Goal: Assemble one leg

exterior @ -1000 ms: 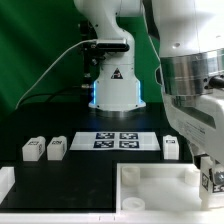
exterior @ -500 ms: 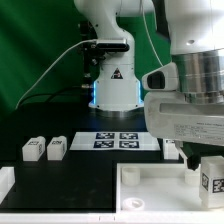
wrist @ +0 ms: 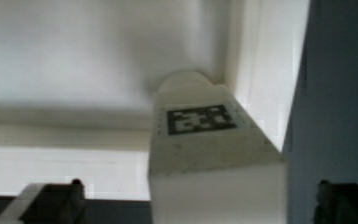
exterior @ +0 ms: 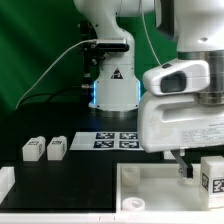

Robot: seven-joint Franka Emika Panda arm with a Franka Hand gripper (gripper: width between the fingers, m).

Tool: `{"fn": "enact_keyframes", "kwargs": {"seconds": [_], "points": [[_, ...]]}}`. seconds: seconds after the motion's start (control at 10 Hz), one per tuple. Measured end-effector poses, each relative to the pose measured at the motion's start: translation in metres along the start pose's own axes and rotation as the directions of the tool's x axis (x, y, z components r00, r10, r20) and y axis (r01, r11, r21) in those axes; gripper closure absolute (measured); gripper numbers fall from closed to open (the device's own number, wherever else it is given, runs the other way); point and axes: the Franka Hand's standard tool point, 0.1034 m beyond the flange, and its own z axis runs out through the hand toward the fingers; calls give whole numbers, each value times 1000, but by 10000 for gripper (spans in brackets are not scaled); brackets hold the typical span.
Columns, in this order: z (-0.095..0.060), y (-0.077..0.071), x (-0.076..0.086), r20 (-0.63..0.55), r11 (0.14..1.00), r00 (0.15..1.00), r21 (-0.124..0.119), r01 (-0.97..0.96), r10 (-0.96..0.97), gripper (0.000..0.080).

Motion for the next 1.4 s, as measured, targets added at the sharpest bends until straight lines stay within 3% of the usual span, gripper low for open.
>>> {"fn": "enact_keyframes", "kwargs": {"seconds": [0.1,0.2,0.3,0.4,0.5,0.6,0.8,0.9,1.1,1.2,1.3,1.4], "points": [[0,1,0,-1,1000,1000,1,-28,28,151],[0,1,0,-1,998,998,0,-67,67,252],[0,1,0,-1,996,996,2,-94,94,252],[0,1,0,-1,983,983,2,-184,184,436],[0,1,0,-1,967,967,2,-253,253,508],[0,2,1,-1,909,909,2,-417,417,508],[1,3,1,-11,686,686,-9,-728,728,508],[1,4,0,-14,529,529,-11,-849,848,508],[2,6,-3,-8,124,124,3,-992,992,508],[2,6,-5,8,-5,-5,15,-1000,1000,508],[2,7,-5,17,-112,-112,10,-994,994,506],[2,7,-5,23,-167,-166,8,-986,986,506]]}}
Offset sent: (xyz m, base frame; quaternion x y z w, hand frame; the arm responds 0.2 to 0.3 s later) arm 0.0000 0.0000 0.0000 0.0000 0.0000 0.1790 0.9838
